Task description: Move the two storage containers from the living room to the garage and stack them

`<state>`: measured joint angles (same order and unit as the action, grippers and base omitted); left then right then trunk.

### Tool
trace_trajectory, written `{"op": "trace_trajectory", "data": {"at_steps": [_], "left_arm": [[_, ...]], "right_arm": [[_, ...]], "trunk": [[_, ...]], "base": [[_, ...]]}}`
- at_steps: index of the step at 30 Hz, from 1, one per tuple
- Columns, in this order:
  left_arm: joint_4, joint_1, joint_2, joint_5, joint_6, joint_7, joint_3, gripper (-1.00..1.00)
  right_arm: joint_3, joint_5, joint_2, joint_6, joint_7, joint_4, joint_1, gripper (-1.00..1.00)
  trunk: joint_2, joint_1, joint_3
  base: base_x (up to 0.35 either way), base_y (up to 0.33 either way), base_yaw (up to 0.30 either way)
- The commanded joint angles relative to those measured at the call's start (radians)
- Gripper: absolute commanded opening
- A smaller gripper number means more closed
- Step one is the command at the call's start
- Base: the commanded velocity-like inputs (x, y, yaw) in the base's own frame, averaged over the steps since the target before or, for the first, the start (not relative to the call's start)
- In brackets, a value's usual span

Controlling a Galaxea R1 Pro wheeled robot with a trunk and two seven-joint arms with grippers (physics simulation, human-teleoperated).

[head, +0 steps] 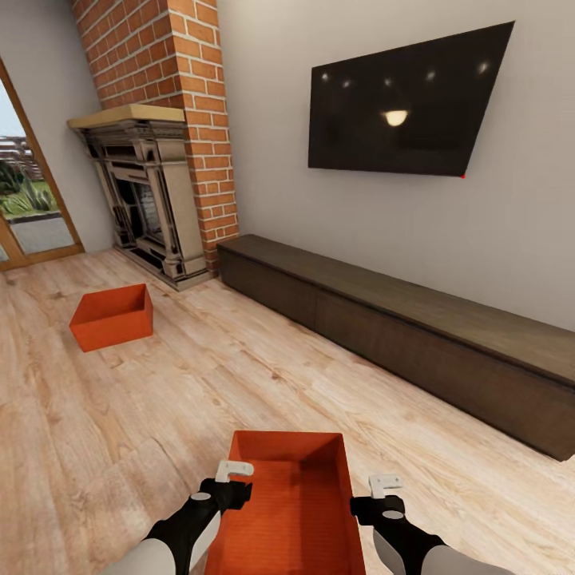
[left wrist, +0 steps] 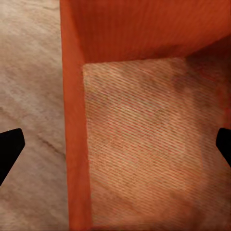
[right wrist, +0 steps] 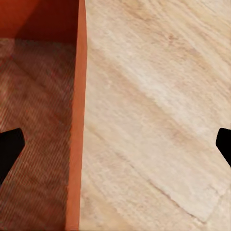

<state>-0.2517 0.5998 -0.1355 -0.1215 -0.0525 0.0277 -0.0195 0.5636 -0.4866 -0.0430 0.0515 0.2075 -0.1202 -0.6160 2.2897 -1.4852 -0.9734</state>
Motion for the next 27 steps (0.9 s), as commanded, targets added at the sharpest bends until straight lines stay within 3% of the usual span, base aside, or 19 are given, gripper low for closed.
{"op": "trace_trajectory", "data": {"at_steps": [1, 8, 27], "left_arm": [[-0.002, 0.000, 0.000, -0.010, -0.006, 0.003, -0.002, 1.00], [0.003, 0.000, 0.029, -0.008, -0.004, 0.003, -0.003, 1.00], [0.003, 0.000, 0.041, -0.007, -0.004, 0.003, -0.005, 1.00]], "right_arm": [[0.009, -0.010, -0.001, 0.004, 0.003, 0.001, -0.001, 1.00], [0.009, -0.006, -0.006, 0.004, 0.003, 0.001, -0.001, 1.00], [0.010, -0.004, -0.011, 0.005, 0.001, 0.001, -0.001, 1.00]], "trunk": [[0.000, 0.000, -0.001], [0.000, 0.000, -0.001], [0.000, 0.000, -0.001]], "base": [[0.000, 0.000, 0.000], [0.000, 0.000, 0.000], [0.000, 0.000, 0.000]]}}
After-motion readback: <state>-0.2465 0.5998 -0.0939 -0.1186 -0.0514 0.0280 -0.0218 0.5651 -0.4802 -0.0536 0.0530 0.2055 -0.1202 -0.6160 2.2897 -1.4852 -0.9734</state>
